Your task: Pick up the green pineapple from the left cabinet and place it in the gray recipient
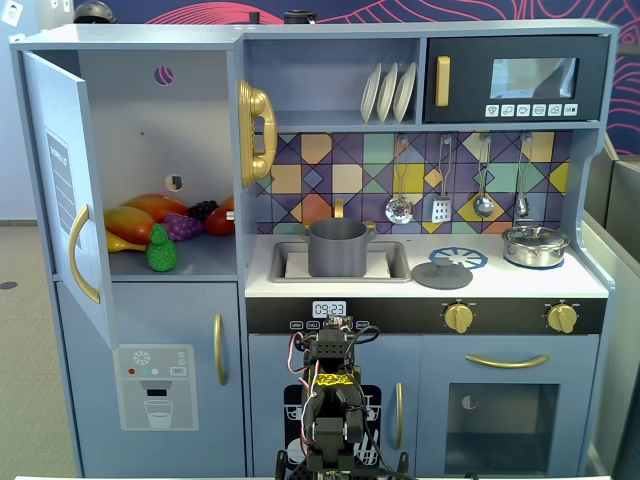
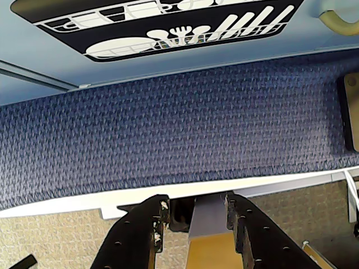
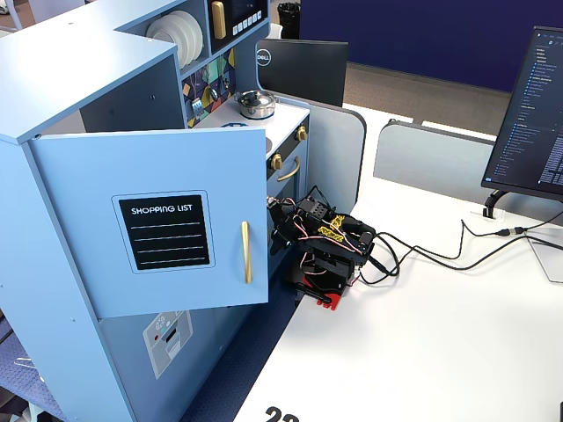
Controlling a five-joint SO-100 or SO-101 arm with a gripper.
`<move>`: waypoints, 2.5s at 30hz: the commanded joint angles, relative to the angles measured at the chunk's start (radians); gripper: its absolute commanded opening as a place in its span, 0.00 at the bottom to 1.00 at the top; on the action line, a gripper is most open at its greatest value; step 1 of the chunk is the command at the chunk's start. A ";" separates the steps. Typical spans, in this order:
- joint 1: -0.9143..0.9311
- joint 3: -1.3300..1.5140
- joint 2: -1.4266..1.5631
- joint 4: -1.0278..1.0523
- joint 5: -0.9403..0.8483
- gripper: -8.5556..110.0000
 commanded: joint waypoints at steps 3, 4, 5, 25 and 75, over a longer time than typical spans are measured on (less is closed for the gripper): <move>0.064 0.000 -0.008 0.178 -0.034 0.08; 0.063 0.000 -0.008 0.178 -0.034 0.07; 0.061 0.000 -0.008 0.178 -0.034 0.07; -0.870 -0.225 -0.290 -1.252 -0.115 0.12; -0.804 -1.118 -1.322 -1.635 -0.140 0.36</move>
